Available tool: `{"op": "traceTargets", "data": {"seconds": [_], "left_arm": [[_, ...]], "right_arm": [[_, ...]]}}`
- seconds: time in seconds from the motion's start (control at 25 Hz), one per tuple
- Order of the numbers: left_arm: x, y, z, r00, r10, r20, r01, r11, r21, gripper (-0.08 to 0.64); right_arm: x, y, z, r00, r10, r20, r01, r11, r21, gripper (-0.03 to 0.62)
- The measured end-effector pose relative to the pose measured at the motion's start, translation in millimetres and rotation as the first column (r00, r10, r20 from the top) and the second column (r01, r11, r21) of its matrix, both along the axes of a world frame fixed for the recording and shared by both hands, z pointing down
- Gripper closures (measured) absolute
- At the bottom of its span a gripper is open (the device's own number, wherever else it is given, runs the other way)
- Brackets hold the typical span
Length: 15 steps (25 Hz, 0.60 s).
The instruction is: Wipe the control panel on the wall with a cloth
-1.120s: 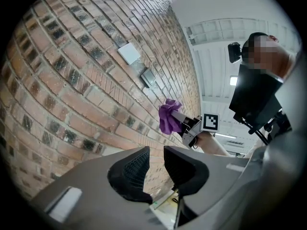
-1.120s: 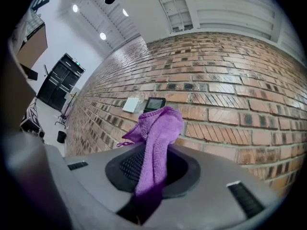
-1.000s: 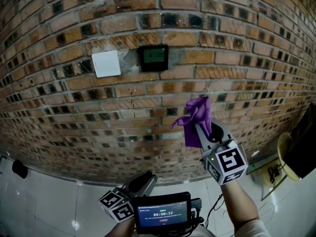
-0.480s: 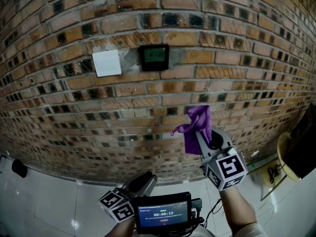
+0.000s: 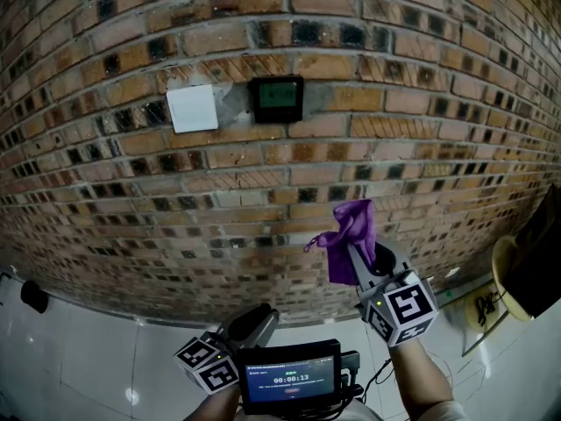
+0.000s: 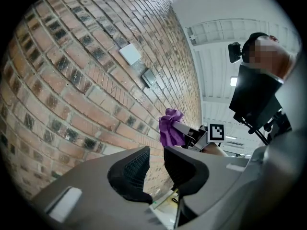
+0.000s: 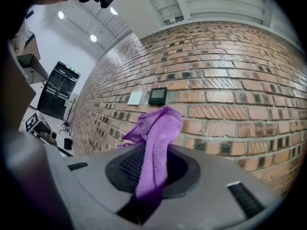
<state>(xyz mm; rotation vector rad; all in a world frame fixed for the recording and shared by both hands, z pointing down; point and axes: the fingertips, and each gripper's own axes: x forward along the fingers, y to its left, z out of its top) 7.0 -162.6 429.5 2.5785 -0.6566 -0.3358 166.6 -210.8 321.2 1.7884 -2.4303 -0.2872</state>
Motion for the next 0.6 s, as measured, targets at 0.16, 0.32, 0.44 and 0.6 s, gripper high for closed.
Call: {"op": "traceTargets", "data": {"seconds": [0.16,0.32,0.44,0.6], "left_arm": [[0.3,-0.8,0.0,1.0,0.003,0.002,-0.003,1.0,-0.002,0.479],[0.3,-0.6,-0.1,1.0,0.004,0.004,-0.004,1.0,-0.002,0.479],[0.6,-0.3,-0.6,1.0,0.006,0.006,-0.006,1.0,0.001,0.479],[0.4,-1.0,-1.0,1.0,0.005,0.005,-0.005,1.0,0.003,0.479]], "right_arm": [[-2.5,1.5,6.4,1.0,-0.009,0.001,0.009,1.0,-0.012,0.512],[-3.1,3.9,12.0,1.0,-0.013,0.003,0.013,1.0,-0.026,0.512],[-1.6,5.6,17.1,1.0,-0.012,0.004,0.012,0.999,-0.031,0.512],[-4.6,6.9,18.3,1.0,-0.018,-0.005,0.018,0.999,-0.034,0.512]]}}
